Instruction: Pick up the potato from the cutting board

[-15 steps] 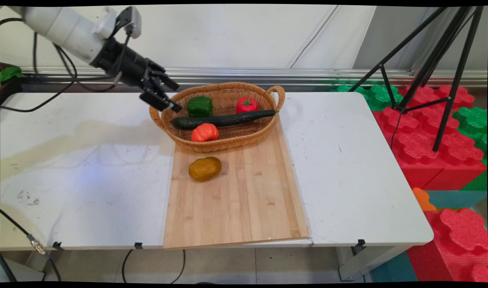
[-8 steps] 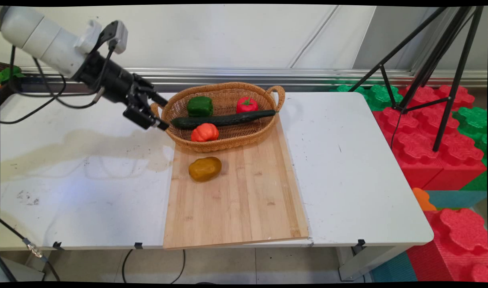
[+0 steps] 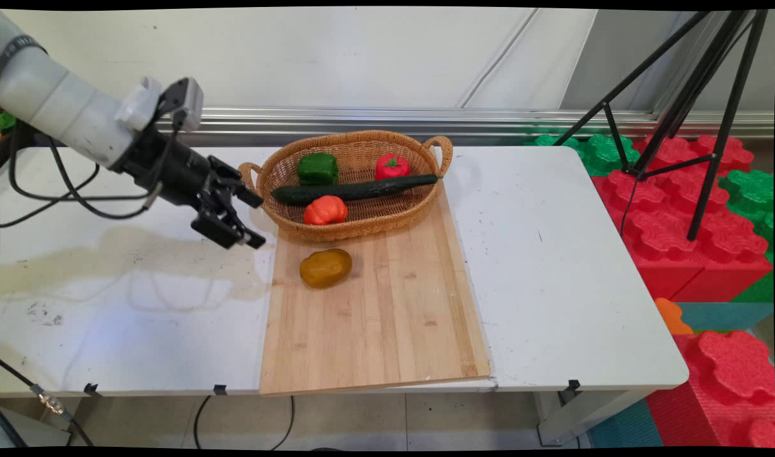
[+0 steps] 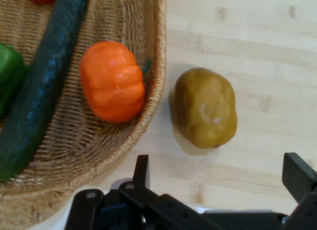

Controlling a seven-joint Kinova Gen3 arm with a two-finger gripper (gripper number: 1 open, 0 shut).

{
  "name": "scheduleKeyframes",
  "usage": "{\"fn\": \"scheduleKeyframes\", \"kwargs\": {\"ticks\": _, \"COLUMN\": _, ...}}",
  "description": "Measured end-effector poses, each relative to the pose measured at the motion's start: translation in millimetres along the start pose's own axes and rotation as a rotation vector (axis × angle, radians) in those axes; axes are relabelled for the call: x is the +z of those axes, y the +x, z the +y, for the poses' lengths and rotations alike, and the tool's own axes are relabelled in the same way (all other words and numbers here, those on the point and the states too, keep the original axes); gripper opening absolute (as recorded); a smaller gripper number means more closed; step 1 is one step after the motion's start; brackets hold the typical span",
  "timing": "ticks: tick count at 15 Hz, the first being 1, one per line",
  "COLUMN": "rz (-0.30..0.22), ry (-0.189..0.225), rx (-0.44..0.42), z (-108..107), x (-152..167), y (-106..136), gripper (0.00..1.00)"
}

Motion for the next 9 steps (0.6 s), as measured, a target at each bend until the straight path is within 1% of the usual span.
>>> {"fn": "scheduleKeyframes", "kwargs": {"ticks": 4, "rz": -0.009, "ry": 0.0, "rx": -0.014, "z": 12.2, "x": 18.8, "y": -1.9, "gripper": 1.0}}
{"fn": "scheduleKeyframes", "kwargs": {"ticks": 9, "rz": -0.023, "ry": 0.012, "rx": -0.033, "z": 27.6, "x": 52.6, "y": -2.3, "gripper": 1.0}}
